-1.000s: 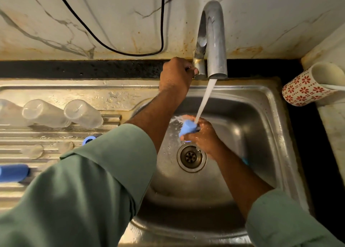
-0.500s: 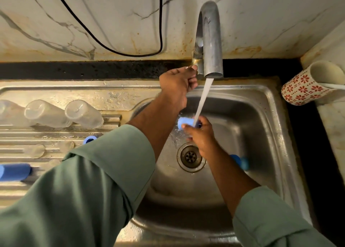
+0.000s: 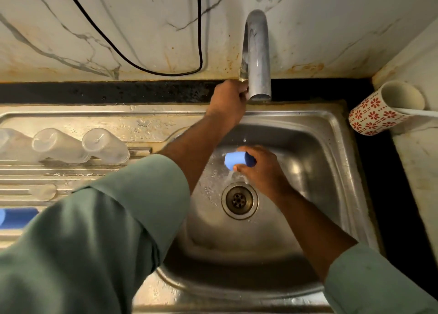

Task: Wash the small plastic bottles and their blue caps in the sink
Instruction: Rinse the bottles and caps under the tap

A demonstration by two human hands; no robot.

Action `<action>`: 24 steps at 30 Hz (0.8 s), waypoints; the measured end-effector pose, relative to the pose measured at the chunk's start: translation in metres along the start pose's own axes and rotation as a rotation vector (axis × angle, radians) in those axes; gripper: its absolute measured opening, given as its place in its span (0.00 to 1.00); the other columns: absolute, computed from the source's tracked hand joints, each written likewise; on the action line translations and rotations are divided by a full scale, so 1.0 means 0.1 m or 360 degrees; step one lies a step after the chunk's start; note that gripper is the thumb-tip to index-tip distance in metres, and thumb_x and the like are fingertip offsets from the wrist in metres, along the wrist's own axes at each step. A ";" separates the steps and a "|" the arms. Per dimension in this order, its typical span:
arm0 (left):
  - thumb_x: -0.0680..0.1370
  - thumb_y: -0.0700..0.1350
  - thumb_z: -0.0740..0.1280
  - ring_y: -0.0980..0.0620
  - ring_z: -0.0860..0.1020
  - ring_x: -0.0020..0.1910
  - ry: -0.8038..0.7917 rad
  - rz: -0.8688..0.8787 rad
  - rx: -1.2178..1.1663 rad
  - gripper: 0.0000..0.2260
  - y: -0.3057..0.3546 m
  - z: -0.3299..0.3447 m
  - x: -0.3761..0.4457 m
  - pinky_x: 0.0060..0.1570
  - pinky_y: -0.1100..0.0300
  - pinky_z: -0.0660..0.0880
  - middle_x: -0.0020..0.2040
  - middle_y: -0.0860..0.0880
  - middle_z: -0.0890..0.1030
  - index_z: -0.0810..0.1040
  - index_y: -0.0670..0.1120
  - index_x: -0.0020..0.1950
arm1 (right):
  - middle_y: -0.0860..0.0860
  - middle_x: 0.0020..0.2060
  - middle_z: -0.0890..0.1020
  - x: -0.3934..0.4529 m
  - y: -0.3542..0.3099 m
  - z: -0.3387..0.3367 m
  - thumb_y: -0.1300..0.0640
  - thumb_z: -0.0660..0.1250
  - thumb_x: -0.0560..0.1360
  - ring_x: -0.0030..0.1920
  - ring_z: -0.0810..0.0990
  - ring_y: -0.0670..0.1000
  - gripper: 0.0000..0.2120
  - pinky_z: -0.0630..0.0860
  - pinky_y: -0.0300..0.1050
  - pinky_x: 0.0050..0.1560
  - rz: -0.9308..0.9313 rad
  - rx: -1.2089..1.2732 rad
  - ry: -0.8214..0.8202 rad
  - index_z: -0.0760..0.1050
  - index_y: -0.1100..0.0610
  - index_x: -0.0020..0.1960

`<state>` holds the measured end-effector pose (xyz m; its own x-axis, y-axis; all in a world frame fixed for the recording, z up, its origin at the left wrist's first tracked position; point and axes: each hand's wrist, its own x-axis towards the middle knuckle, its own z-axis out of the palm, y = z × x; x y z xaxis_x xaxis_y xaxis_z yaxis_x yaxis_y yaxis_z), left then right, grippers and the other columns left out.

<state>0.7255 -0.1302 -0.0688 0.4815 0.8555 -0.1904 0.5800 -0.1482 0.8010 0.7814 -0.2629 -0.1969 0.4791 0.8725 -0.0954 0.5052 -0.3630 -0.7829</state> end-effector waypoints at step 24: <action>0.76 0.39 0.67 0.40 0.75 0.60 0.0089 0.0144 0.0769 0.15 -1.75 -1.43 -1.97 0.59 0.49 0.72 0.59 0.43 0.80 0.80 0.46 0.63 | 0.57 0.57 0.77 -0.59 -1.35 0.39 0.64 0.75 0.68 0.54 0.77 0.55 0.21 0.72 0.44 0.56 -0.0307 -0.0478 -0.0101 0.79 0.58 0.61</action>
<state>0.4353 -0.2017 -0.0909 0.5159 0.8518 -0.0907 0.7820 -0.4251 0.4557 0.6569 -0.2528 -0.1090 0.3139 0.9494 -0.0088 0.7749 -0.2616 -0.5754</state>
